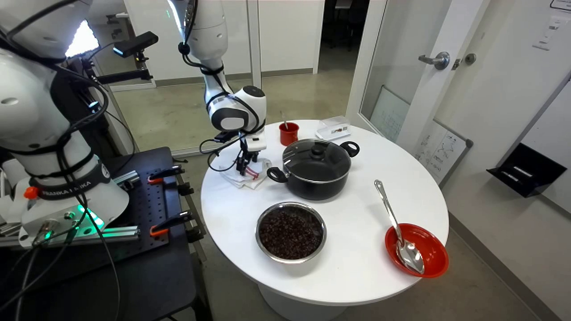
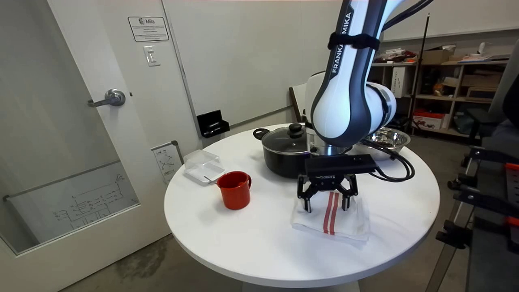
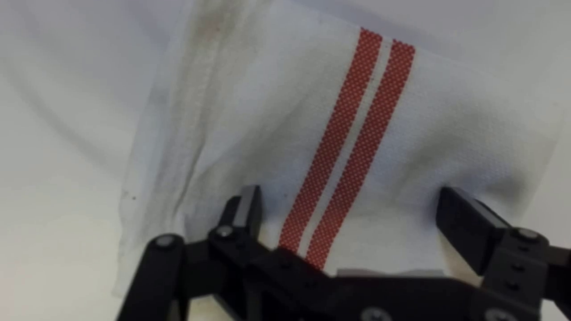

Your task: Use the towel to wipe the top of the pot

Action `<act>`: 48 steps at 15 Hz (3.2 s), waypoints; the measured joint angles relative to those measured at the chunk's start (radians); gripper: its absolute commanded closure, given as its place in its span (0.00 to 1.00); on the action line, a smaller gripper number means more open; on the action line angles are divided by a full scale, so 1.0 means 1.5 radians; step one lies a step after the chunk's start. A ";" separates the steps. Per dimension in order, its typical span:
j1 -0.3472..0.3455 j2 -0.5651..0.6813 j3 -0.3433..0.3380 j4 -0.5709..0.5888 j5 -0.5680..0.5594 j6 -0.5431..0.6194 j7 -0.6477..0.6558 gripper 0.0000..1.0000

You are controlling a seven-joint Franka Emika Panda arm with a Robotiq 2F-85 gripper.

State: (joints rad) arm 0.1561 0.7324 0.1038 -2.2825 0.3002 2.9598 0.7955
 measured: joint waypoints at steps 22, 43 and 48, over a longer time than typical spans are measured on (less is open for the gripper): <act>0.025 -0.005 -0.023 0.050 -0.006 -0.142 0.000 0.01; 0.078 -0.008 -0.092 0.056 -0.068 -0.221 0.001 0.00; 0.093 -0.004 -0.104 0.051 -0.077 -0.205 0.003 0.00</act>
State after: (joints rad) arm 0.2954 0.7268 -0.0529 -2.2055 0.1852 2.6518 0.7993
